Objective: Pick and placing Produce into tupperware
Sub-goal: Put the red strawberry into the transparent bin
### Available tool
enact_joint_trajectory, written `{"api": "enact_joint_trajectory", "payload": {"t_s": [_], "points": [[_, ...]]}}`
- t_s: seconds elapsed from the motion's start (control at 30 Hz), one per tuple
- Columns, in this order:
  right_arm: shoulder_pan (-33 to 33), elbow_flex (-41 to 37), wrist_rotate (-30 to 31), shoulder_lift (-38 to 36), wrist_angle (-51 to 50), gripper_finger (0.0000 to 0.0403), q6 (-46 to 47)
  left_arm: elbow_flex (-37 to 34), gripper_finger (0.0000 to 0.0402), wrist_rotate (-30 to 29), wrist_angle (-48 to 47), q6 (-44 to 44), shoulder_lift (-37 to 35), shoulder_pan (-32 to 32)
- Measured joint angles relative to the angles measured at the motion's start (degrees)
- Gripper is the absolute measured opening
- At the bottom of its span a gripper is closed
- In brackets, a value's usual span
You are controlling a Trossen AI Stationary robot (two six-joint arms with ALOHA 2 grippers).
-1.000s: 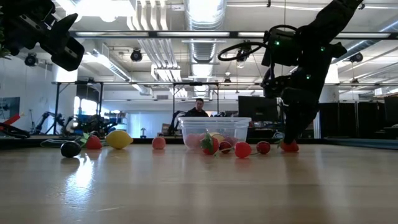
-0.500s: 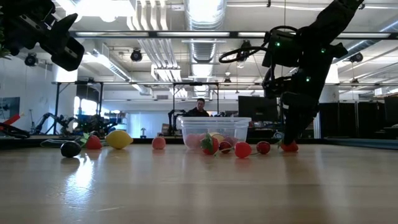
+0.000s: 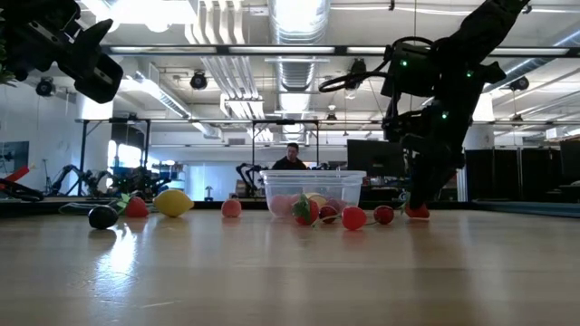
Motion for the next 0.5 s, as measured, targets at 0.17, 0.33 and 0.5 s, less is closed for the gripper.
{"api": "enact_joint_trajectory", "payload": {"t_s": [0.17,0.33,0.5], "points": [[0.0,0.08,-0.72,-0.32,-0.08,0.0126,2.62,0.0,0.0155,-0.02,0.0,-0.01,0.0,0.0],[0.0,3.33,-1.91,-2.31,-0.2,0.0127,3.84,0.0,0.0155,-0.22,0.0,-0.02,0.0,0.02],[-0.14,11.26,-1.46,-4.61,-0.07,0.0128,2.16,0.0,0.0155,-0.22,0.02,-0.01,0.0,0.01]]}}
